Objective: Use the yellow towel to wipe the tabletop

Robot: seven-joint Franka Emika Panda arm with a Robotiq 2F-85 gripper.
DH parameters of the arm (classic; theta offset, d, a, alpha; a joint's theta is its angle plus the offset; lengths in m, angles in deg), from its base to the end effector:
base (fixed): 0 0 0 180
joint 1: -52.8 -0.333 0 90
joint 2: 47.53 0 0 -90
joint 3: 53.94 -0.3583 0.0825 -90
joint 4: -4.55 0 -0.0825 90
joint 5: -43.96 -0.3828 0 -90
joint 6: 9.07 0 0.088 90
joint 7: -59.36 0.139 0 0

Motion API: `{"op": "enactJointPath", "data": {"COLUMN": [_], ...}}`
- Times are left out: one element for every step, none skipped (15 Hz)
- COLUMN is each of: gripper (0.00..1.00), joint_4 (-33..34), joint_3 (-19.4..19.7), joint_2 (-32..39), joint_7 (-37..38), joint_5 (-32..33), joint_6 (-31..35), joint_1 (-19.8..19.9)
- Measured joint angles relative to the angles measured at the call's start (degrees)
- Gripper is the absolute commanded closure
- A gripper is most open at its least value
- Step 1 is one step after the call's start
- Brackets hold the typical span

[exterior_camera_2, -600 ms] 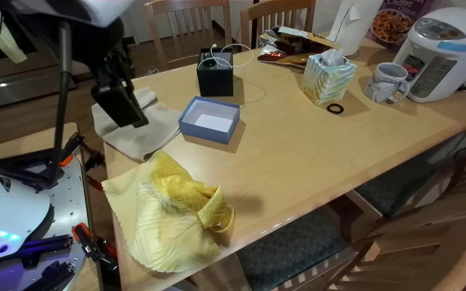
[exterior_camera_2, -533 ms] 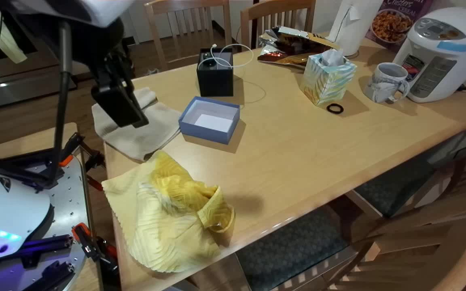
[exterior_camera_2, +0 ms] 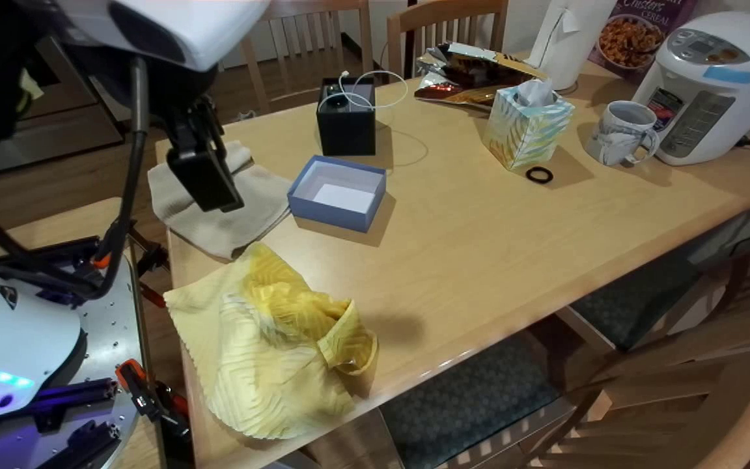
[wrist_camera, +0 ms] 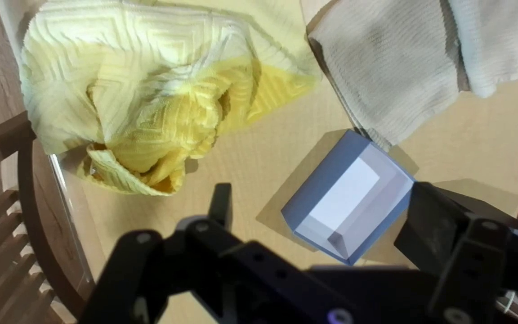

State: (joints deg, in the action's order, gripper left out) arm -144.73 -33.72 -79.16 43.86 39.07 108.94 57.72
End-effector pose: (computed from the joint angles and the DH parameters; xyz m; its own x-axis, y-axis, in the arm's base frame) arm 0.3212 -0.1433 0.4285 0.9860 -0.1625 0.0388 -0.1476 -0.9563 -0.2525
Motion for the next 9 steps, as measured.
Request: {"op": "enactJointPath", "data": {"gripper": [0.00,0.00,0.00,0.00,0.00,0.00,0.00,0.00,0.00], "joint_4": [-0.03,-0.03,-0.03,-0.03,0.04,0.21,0.43,0.63,0.84], "joint_3": [-0.15,-0.18,-0.18,-0.41,-1.25,-2.19,-2.98,-3.53,-3.73], "joint_2": [0.03,0.00,-0.01,0.07,0.48,1.52,3.22,5.50,8.08], "joint_7": [0.00,0.00,0.00,0.65,2.95,5.22,7.08,8.79,10.25], "joint_5": [0.00,0.00,0.00,0.00,0.37,0.84,1.03,1.19,1.24], "joint_6": [0.00,0.00,0.00,0.00,0.00,0.07,0.44,1.33,2.24], "joint_1": [0.14,0.22,0.28,0.46,1.12,1.91,2.66,3.38,4.05]}}
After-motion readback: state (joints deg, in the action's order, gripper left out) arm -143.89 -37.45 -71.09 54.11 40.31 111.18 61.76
